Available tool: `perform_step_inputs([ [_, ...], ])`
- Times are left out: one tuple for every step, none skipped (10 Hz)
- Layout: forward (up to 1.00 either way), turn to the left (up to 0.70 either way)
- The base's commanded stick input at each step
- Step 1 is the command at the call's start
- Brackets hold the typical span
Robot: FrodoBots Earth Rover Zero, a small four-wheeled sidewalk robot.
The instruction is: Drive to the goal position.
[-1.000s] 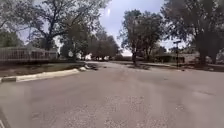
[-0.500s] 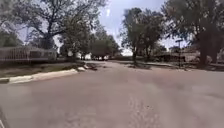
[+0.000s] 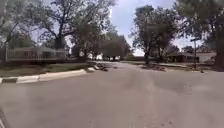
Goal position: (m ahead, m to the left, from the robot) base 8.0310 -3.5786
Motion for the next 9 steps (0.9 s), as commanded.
perform_step_inputs([
  [0.7,0.0],
  [0.7,0.0],
  [0.7,0.0],
  [0.7,0.0],
  [0.7,0.0],
  [0.7,0.0],
  [0.7,0.0],
  [0.7,0.0],
  [0.7,0.0],
])
